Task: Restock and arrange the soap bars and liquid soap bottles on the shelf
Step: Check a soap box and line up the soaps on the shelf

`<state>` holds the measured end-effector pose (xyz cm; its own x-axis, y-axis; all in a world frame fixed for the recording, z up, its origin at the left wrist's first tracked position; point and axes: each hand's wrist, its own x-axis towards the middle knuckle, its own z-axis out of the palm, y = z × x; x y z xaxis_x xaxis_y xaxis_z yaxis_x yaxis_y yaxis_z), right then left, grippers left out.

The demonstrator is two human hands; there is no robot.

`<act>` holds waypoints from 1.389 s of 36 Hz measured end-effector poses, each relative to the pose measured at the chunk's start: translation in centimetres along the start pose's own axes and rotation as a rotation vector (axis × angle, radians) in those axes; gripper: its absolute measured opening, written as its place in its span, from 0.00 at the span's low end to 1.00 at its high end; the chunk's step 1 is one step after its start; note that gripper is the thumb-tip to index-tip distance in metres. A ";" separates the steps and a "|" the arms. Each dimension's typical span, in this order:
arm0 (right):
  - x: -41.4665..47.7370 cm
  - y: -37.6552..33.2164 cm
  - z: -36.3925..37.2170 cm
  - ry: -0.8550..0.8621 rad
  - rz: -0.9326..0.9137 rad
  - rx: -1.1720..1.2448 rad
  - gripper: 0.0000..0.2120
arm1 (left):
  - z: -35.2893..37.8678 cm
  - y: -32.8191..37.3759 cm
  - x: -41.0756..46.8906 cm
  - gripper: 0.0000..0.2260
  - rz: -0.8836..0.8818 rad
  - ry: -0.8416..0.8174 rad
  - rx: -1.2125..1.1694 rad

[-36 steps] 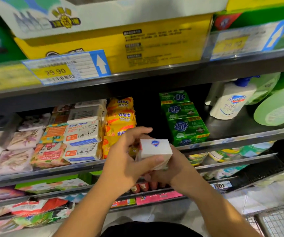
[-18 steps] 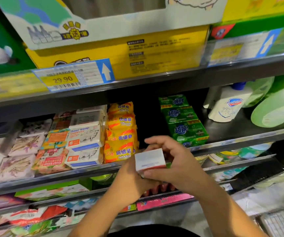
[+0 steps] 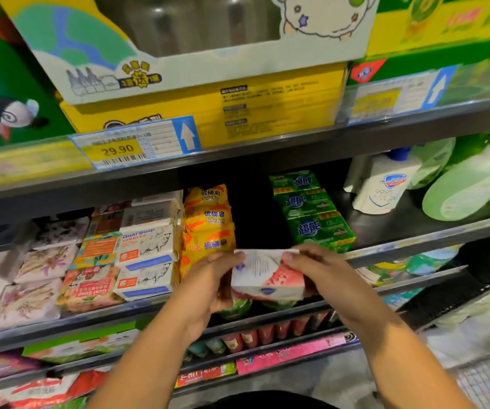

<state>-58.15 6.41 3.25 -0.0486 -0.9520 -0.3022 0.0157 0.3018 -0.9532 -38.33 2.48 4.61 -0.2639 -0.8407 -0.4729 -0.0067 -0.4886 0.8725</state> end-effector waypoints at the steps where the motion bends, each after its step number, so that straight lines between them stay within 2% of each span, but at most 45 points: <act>1: 0.0 0.2 0.0 -0.006 0.051 -0.072 0.12 | 0.0 -0.3 -0.1 0.07 -0.083 -0.010 0.041; 4: -0.3 0.4 -0.1 0.004 0.125 -0.168 0.17 | 0.0 -1.0 0.3 0.09 -0.177 -0.016 0.083; 8: -0.3 0.3 -1.0 0.011 -0.041 -0.220 0.17 | 0.0 0.0 0.2 0.14 0.013 -0.032 0.152; 11: -0.5 -0.6 -1.5 0.012 -0.150 -0.087 0.14 | -0.2 0.9 0.2 0.19 0.272 -0.078 0.360; 14: -0.2 -1.3 -2.3 -0.057 -0.196 -0.070 0.17 | -1.0 1.6 0.1 0.19 0.732 -0.083 0.626; 16: 0.2 -2.0 -2.7 -0.137 -0.226 -0.096 0.13 | -1.6 1.4 0.5 0.20 1.029 -0.078 0.712; 17: 0.6 -2.2 -2.9 -0.190 -0.238 -0.091 0.13 | -2.0 1.2 0.7 0.19 1.111 -0.064 0.724; 19: 1.1 -2.8 -3.0 -0.283 -0.243 -0.103 0.23 | -2.6 0.9 1.2 0.19 1.198 -0.026 0.748; 22: 1.8 -3.5 -2.6 -0.271 -0.283 -0.138 0.27 | -3.3 0.7 1.6 0.19 1.251 0.001 0.824; 24: 2.3 -3.5 -2.1 -0.234 -0.294 -0.163 0.28 | -3.8 0.8 2.0 0.18 1.240 0.006 0.917; 26: 3.0 -3.4 -1.9 -0.164 -0.311 -0.262 0.30 | -4.5 1.3 2.2 0.19 1.146 0.047 1.036; 30: 4.4 -3.8 -1.8 0.024 -0.429 -0.866 0.33 | -6.3 3.0 1.9 0.27 0.864 0.302 1.178; 34: 5.9 -3.7 -1.0 -0.021 -0.367 -1.188 0.35 | -7.8 5.0 1.9 0.39 0.410 0.561 1.411; 37: 6.9 -2.7 -0.6 -0.072 -0.269 -1.224 0.40 | -8.8 4.2 2.9 0.39 0.200 0.532 1.554; 42: 7.4 -3.2 0.2 -0.096 -0.171 -1.420 0.41 | -10.0 2.1 3.6 0.43 0.246 0.523 1.571; 47: 7.3 -3.4 0.0 -0.140 -0.171 -1.531 0.36 | -9.8 2.5 3.6 0.32 0.226 0.500 1.558; 50: 7.6 -3.6 0.0 -0.167 -0.165 -1.546 0.33 | -9.6 2.6 3.7 0.31 0.212 0.508 1.563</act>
<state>-58.54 -1.92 4.40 0.1623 -0.9417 -0.2946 -0.9862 -0.1446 -0.0810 -30.03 -4.15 3.91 -0.0673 -0.9964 -0.0525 -0.9968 0.0648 0.0472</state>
